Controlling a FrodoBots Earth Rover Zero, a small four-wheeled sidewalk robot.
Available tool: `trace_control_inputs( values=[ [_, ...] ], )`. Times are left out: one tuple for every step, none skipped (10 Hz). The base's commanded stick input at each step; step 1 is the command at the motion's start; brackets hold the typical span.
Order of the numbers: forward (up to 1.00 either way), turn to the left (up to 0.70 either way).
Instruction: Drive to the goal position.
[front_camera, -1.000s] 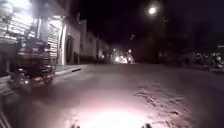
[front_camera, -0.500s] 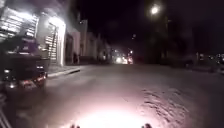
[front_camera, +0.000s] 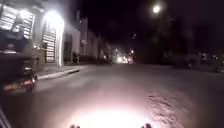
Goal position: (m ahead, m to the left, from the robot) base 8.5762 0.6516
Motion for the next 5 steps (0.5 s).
trace_control_inputs(
  values=[
    [0.7, 0.0],
    [0.7, 0.0],
    [0.7, 0.0],
    [0.7, 0.0],
    [0.7, 0.0]
  ],
)
